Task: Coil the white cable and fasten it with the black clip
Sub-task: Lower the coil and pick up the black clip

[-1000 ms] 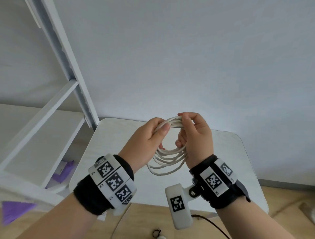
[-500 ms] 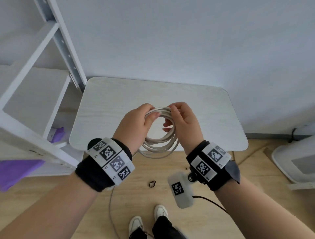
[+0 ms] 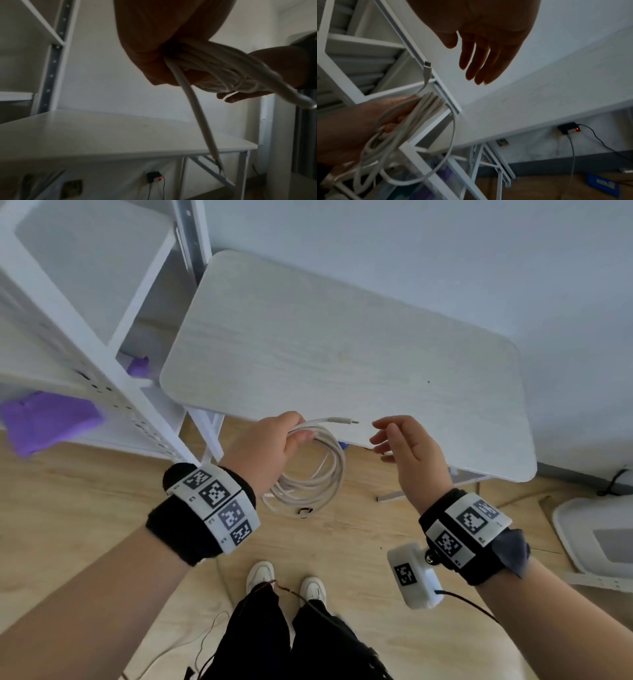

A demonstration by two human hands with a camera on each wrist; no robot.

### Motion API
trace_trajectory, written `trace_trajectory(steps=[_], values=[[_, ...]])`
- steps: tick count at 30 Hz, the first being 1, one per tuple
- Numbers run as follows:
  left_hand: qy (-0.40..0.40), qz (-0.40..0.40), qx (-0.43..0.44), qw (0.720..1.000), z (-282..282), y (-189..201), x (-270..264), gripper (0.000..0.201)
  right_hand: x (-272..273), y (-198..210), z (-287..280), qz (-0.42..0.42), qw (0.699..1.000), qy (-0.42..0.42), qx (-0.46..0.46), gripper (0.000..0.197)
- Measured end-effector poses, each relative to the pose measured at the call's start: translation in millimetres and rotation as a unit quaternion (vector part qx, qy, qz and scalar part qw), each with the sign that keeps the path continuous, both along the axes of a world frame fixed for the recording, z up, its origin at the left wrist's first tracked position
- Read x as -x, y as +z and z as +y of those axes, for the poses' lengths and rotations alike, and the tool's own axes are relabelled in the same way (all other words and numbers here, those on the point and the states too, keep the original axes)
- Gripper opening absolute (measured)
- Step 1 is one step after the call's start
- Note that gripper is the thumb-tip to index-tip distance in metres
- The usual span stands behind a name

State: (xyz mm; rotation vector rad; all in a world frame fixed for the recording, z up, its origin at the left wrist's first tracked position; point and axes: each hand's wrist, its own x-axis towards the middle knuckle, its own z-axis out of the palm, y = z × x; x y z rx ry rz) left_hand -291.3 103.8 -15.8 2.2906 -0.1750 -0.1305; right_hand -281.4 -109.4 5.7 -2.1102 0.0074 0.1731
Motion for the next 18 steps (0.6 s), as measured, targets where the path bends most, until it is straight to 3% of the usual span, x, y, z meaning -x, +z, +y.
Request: trace_trajectory(steps=[4, 8, 13, 18], values=[[0.048, 0.046, -0.012, 0.998, 10.2, -45.0, 30.3, 0.032, 12.3, -54.2, 2.1, 0.052, 0.989, 0.112, 0.079, 0.02], [0.097, 0.083, -0.016, 0.992, 16.1, -90.5, 61.1, 0.036, 18.4, -121.4, 1.9, 0.122, 0.945, 0.238, 0.187, 0.02], [0.159, 0.119, 0.003, 0.98, 17.8, -148.2, 87.3, 0.035, 13.9, -215.7, -0.6, 0.182, 0.884, 0.313, 0.297, 0.026], [0.203, 0.149, 0.009, 0.968, 17.0, -220.6, 102.2, 0.033, 9.3, -310.9, 1.1, 0.238, 0.837, 0.338, 0.358, 0.03]])
